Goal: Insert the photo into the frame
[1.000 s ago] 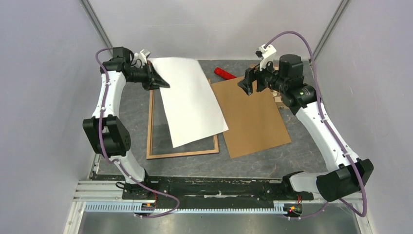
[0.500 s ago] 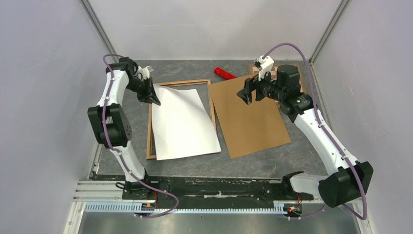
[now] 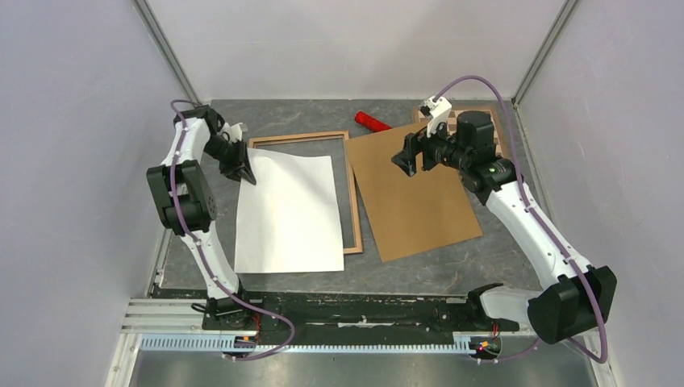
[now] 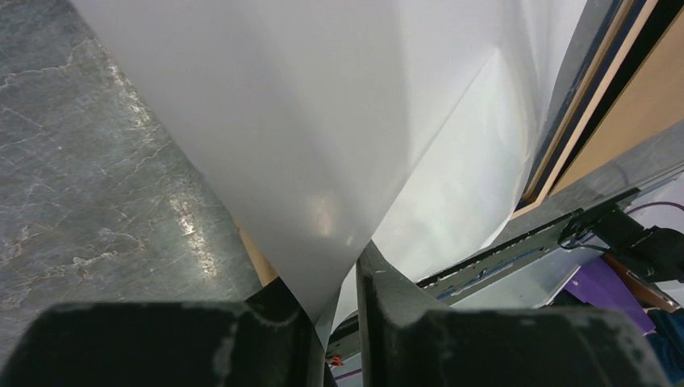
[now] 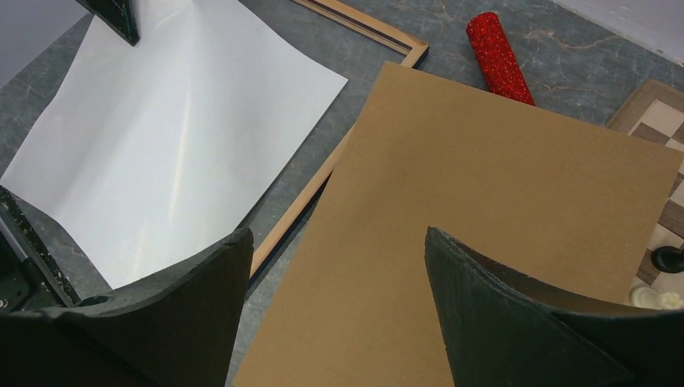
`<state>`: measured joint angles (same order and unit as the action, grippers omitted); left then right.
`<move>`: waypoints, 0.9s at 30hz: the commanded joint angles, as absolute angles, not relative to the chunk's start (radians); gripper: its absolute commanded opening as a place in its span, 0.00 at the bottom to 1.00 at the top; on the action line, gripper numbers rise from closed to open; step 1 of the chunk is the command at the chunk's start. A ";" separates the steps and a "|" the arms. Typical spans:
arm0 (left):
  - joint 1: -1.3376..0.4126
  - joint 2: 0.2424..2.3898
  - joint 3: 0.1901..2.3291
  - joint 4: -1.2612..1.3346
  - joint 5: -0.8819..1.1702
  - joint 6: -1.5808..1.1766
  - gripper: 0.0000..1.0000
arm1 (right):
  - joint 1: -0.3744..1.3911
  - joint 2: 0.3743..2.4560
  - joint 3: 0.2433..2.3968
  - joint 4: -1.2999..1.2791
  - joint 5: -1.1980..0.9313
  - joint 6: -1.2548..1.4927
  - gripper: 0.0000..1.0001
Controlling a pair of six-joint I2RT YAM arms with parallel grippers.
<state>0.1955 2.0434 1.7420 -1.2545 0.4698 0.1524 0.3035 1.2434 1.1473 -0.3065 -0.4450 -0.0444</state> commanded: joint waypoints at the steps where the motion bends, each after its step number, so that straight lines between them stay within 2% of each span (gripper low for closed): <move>1: 0.211 2.061 1.750 -1.233 0.456 0.161 0.25 | 0.302 1.217 1.145 -0.269 -0.456 -0.037 0.81; 5: 0.231 2.097 1.755 -1.225 0.481 0.128 0.32 | 0.302 1.212 1.140 -0.271 -0.453 -0.040 0.81; 16: 0.290 2.209 1.756 -1.220 0.589 0.091 0.42 | 0.302 1.212 1.141 -0.272 -0.451 -0.040 0.81; 27: 0.302 2.239 1.746 -1.220 0.622 0.087 0.43 | 0.302 1.214 1.142 -0.271 -0.450 -0.040 0.81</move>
<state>0.2935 2.2215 1.7416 -1.2255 0.5732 0.1169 0.3035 1.2423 1.1473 -0.3069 -0.4473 -0.0444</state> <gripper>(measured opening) 0.432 0.808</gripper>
